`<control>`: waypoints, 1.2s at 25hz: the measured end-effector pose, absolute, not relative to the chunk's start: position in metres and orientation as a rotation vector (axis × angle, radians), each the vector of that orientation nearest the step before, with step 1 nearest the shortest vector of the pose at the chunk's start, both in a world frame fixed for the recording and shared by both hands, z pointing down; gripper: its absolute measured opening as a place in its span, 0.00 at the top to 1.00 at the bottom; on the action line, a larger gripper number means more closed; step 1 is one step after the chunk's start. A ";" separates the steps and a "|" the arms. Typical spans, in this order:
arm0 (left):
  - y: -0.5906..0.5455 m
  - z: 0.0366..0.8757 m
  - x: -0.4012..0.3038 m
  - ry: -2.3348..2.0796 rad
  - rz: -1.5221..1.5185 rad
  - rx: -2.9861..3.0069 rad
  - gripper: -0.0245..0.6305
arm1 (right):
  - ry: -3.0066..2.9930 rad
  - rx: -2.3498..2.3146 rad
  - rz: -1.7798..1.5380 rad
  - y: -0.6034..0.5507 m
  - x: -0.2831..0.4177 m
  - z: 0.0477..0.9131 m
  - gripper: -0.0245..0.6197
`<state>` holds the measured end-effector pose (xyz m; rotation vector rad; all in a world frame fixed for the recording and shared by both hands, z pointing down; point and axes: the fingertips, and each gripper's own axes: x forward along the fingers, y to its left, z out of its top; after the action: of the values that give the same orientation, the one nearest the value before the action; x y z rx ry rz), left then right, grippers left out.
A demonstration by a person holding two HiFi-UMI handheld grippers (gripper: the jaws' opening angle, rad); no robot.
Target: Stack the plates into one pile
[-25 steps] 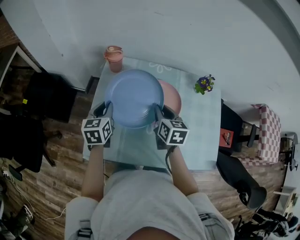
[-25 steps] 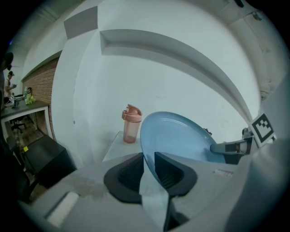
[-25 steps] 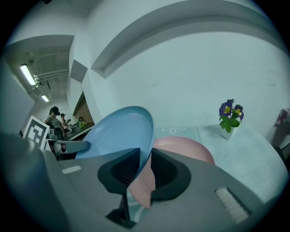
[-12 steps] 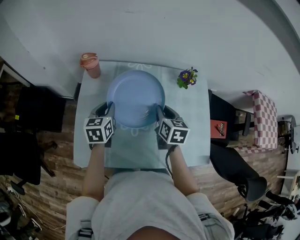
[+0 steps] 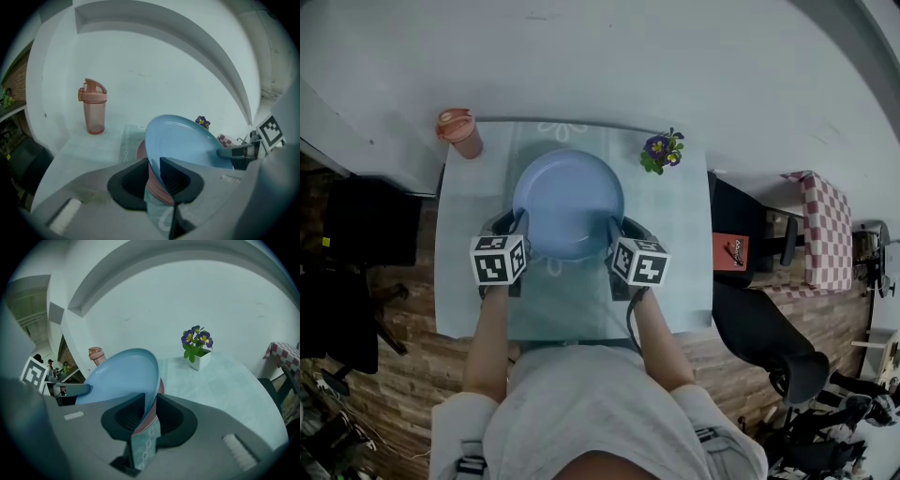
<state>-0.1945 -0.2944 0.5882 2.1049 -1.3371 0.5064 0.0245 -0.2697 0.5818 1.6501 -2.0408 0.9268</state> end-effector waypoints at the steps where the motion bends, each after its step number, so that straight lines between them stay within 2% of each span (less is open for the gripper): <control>1: -0.295 0.591 -0.194 -1.335 0.512 2.099 0.83 | -2.036 1.644 0.932 -0.270 0.025 0.585 0.84; 30: -0.304 0.619 -0.193 -1.350 0.620 2.063 0.79 | -1.932 1.550 0.863 -0.291 0.026 0.619 0.82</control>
<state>-0.1931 -0.3037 0.6195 2.0628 -1.3495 0.6196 0.0260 -0.2907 0.6193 1.5501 -1.9323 0.8629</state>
